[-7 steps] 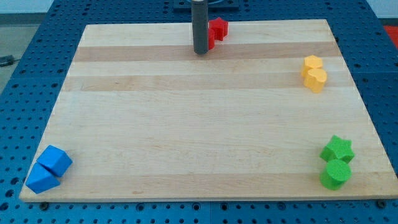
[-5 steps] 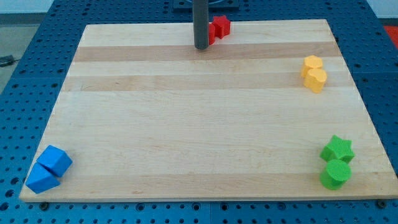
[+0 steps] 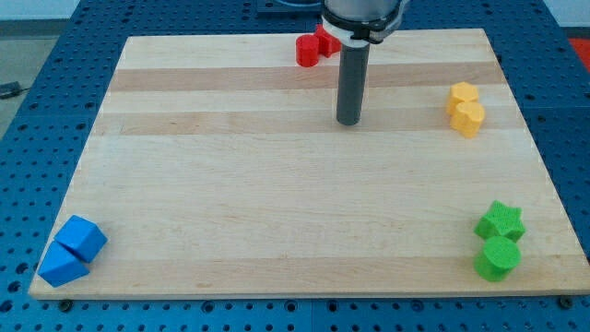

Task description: Move the arm towards the bottom center of the board

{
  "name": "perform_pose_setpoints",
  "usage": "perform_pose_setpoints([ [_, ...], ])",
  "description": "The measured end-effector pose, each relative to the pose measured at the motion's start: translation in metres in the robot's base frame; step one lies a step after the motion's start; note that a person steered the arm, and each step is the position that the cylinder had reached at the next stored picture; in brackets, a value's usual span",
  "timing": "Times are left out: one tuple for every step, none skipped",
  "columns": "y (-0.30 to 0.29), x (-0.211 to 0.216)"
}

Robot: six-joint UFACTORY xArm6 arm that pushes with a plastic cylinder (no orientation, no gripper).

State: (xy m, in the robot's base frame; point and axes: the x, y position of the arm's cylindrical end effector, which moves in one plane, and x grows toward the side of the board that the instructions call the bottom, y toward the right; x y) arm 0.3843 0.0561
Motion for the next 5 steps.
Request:
perform_pose_setpoints([
  [-0.006, 0.011],
  [-0.022, 0.041],
  [-0.035, 0.063],
  [-0.049, 0.074],
  [-0.065, 0.094],
])
